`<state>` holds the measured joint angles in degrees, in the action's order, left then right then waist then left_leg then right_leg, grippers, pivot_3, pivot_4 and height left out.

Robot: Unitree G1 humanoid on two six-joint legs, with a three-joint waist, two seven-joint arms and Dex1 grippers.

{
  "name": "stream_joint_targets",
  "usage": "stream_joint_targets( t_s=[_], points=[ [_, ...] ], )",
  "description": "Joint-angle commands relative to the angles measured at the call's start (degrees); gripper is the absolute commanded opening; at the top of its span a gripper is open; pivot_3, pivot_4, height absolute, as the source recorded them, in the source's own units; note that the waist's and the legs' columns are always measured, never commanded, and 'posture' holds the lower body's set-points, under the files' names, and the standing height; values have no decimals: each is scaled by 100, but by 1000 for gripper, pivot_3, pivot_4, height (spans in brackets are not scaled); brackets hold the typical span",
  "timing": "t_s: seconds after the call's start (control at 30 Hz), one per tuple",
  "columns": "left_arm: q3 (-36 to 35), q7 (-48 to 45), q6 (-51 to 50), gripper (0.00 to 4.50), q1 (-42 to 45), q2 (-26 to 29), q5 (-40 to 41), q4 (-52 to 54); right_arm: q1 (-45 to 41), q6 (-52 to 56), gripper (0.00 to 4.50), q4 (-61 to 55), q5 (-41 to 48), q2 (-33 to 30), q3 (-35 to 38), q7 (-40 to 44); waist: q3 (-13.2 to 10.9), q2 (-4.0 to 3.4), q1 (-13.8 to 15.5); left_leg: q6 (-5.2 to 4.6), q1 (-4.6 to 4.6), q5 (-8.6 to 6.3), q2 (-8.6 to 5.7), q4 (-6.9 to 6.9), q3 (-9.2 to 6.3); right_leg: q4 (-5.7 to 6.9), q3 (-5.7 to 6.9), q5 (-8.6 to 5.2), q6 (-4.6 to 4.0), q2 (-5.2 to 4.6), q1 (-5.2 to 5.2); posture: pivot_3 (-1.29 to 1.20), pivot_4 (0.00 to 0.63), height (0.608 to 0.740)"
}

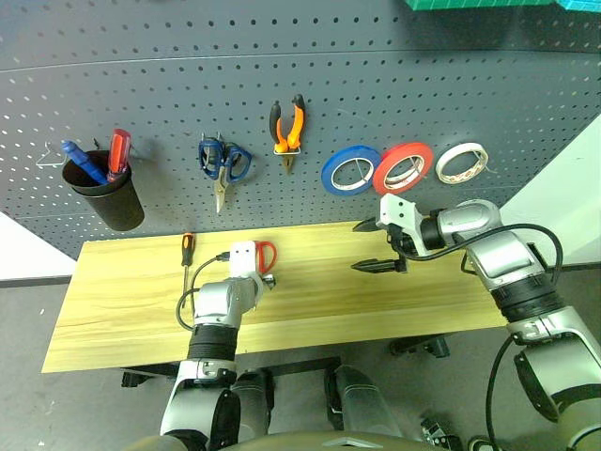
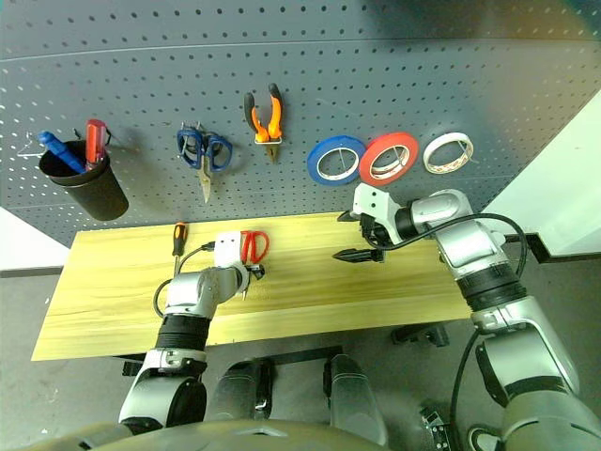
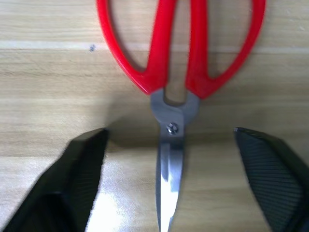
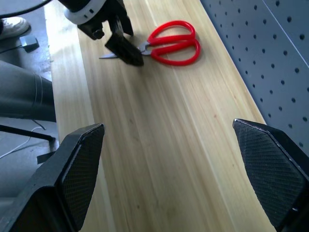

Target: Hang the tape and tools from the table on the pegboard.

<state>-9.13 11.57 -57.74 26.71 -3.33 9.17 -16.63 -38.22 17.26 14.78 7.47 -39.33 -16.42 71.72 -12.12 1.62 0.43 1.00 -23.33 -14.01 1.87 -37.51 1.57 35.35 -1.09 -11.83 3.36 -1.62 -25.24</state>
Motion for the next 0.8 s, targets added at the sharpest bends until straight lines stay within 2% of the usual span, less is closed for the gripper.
stream_joint_targets(
  t_s=[0.03, 0.27, 0.3, 0.57, 0.8],
  points=[
    [-71, 68, -84, 2893, -204, -76, -52, -236, -1, 97, 4500, -303, 66, -61, 228, -45, 1, -2, -15, 0, 1, 0, 0, 0, 0, 1, 0, -4, 6, 0, 0, 0, 222, 740],
    [-334, 272, -404, 507, -219, -146, -69, -192, 20, 159, 4500, -274, 42, -49, 284, -124, 1, -1, -33, 0, -1, 0, -3, -1, 1, -6, -3, 0, 1, -6, 3, -14, 214, 740],
    [-375, 289, -464, 273, -218, -157, -62, -193, 19, 146, 4500, -251, 32, -37, 286, -142, 1, -1, -43, 0, -1, 0, -3, 0, 1, -7, -3, 1, -1, -6, 3, -16, 213, 740],
    [-611, 275, -651, 269, -67, -51, -16, -184, 100, 25, 4500, -217, 28, 28, 301, -284, 3, -4, -146, 0, 4, 0, -3, 9, 1, -6, -2, -3, 8, 1, 3, -27, 199, 740],
    [-495, -624, -1548, 269, 207, 691, 292, -131, 19, 68, 4500, -163, 246, -20, 398, 4, 3, -4, -149, 1, 4, 0, -3, 13, 1, -6, -1, -3, 8, 4, 2, -1, 182, 740]
  ],
)
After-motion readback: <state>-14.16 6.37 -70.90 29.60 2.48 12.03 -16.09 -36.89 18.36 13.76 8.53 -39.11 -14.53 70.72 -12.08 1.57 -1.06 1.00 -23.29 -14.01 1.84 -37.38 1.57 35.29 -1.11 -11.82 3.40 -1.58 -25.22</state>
